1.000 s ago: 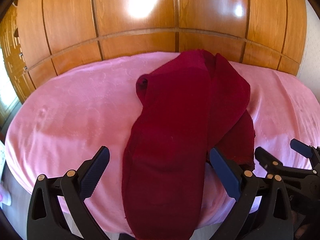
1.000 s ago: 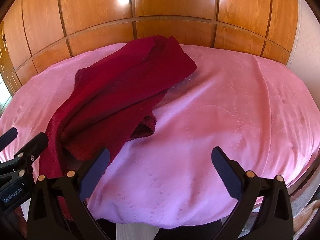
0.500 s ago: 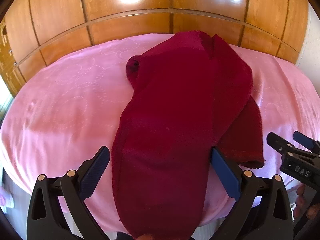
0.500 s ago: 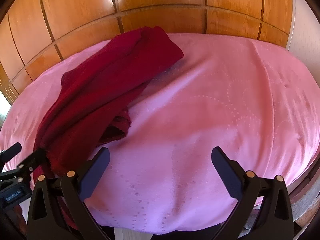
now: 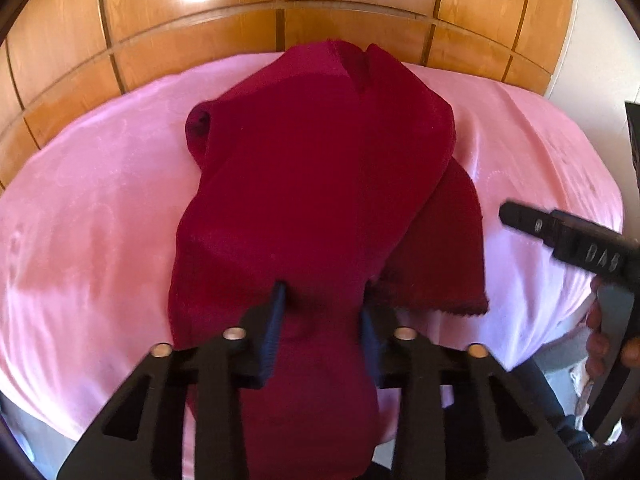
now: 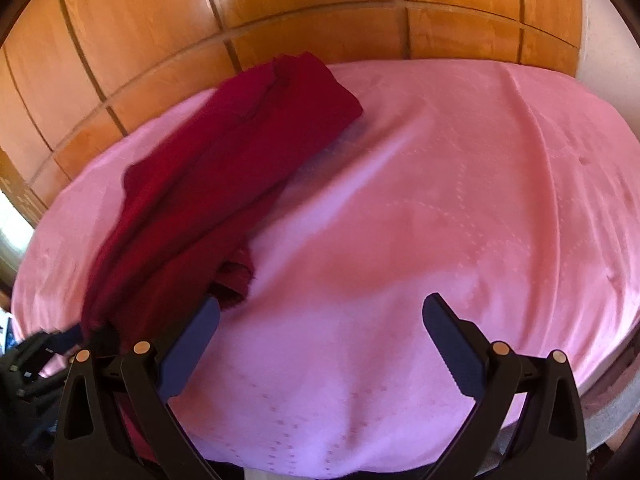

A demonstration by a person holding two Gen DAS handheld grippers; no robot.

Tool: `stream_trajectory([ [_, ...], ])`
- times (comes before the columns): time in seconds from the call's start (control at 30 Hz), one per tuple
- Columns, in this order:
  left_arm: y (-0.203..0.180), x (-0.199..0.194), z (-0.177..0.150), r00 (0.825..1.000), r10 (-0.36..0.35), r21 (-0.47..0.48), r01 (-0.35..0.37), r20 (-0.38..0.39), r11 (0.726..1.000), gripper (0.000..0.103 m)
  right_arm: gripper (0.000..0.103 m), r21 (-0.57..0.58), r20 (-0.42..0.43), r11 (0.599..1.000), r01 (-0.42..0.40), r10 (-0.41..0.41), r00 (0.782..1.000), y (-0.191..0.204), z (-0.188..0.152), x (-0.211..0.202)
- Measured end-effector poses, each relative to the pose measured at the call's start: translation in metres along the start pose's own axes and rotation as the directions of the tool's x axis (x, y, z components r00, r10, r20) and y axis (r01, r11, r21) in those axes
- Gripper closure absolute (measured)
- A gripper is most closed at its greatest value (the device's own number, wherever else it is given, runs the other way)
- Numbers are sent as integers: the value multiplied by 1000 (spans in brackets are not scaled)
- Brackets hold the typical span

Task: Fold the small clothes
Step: 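Grasp the dark red sweater with the left gripper while the right gripper grasps it too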

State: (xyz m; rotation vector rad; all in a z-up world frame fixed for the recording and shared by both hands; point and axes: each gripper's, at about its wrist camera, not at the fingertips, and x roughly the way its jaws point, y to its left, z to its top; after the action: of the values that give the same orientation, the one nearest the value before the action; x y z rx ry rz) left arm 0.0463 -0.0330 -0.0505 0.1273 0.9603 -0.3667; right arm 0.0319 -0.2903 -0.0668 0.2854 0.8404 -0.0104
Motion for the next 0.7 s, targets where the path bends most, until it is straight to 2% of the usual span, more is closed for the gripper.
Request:
stream_trajectory([
  [0.07, 10, -2, -3, 999, -37, -29, 37, -1, 999, 91, 3, -26, 16, 998, -59, 60, 998, 9, 5, -4],
  [0.13, 21, -6, -2, 997, -78, -68, 78, 14, 995, 94, 10, -105, 28, 988, -115, 119, 993, 27, 9, -8],
  [0.2, 29, -11, 1, 995, -89, -93, 92, 35, 991, 96, 30, -117, -33, 968, -220, 217, 976, 42, 12, -2],
  [0.27, 37, -18, 6, 994, -83, -120, 91, 68, 989, 96, 41, -96, -97, 951, -295, 286, 953, 52, 14, 7],
  [0.37, 61, -31, 18, 988, -79, -197, 104, 129, 975, 96, 42, -99, -161, 936, -337, 319, 934, 71, 16, 24],
  [0.4, 68, -36, 22, 986, -72, -213, 103, 149, 972, 96, 42, -94, -174, 935, -341, 322, 931, 76, 17, 29],
  [0.47, 79, -43, 27, 983, -48, -227, 89, 178, 970, 96, 46, -128, -173, 939, -319, 295, 940, 87, 19, 37],
  [0.5, 87, -45, 31, 981, -31, -235, 76, 190, 969, 96, 55, -160, -173, 940, -300, 273, 946, 95, 20, 43],
  [0.53, 93, -46, 36, 980, -16, -240, 64, 197, 969, 96, 61, -202, -173, 938, -280, 247, 953, 102, 19, 47],
  [0.6, 108, -49, 47, 977, 25, -246, 29, 211, 969, 96, 87, -332, -135, 919, -215, 179, 975, 118, 16, 48],
  [0.7, 131, -50, 65, 971, 88, -260, -28, 223, 965, 96, 94, -378, -70, 906, -192, 179, 981, 112, 23, 32],
])
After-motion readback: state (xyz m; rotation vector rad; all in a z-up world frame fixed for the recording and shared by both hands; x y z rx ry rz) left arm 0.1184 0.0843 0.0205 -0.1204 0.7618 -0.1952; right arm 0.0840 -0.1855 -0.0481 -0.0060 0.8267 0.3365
